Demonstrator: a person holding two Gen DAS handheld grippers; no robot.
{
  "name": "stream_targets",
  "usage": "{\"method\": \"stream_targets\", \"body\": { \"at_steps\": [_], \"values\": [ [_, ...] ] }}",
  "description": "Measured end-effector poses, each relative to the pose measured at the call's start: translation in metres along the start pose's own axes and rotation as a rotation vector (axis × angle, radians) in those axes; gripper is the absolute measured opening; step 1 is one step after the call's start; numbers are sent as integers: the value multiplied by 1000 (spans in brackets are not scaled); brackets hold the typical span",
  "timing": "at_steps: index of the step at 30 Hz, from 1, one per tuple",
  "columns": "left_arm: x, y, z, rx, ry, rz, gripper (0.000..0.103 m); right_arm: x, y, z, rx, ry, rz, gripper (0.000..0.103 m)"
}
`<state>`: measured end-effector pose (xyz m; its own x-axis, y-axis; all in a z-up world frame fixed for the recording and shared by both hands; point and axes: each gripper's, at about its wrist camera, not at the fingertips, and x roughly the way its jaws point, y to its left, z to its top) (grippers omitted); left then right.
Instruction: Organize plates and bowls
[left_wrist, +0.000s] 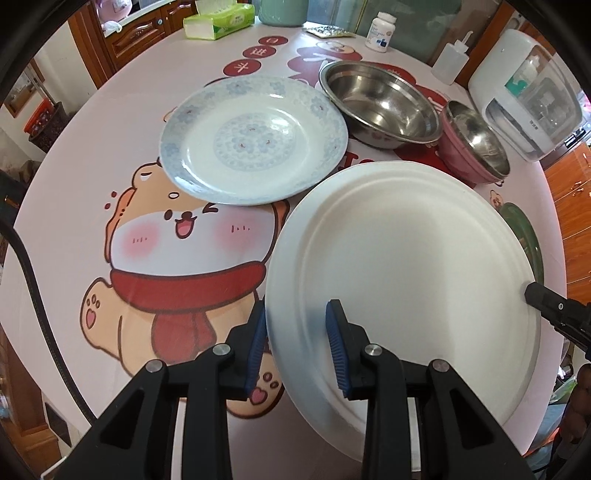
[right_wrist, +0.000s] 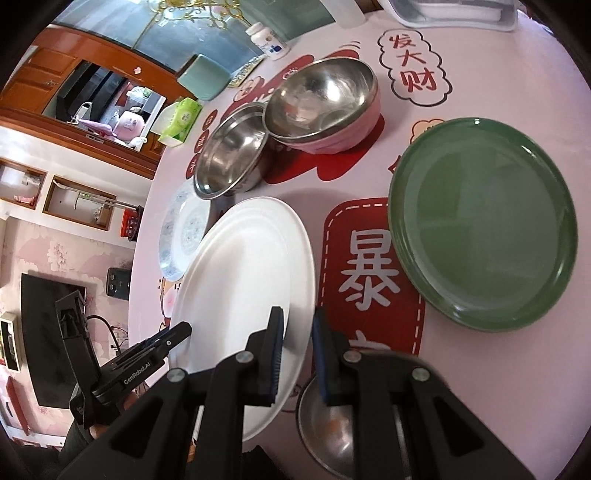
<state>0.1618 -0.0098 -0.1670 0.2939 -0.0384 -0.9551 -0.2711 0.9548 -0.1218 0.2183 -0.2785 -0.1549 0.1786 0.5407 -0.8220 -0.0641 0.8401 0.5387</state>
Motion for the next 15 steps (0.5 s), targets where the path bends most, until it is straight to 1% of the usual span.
{"method": "stream_targets", "body": {
  "at_steps": [8, 15],
  "values": [
    [-29, 2, -16, 23, -50, -22, 30, -21, 15, -23, -22, -50, -13, 15],
    [-52, 9, -28, 69, -95, -49, 30, -40, 33, -60, -32, -116, -49, 15]
  ]
}}
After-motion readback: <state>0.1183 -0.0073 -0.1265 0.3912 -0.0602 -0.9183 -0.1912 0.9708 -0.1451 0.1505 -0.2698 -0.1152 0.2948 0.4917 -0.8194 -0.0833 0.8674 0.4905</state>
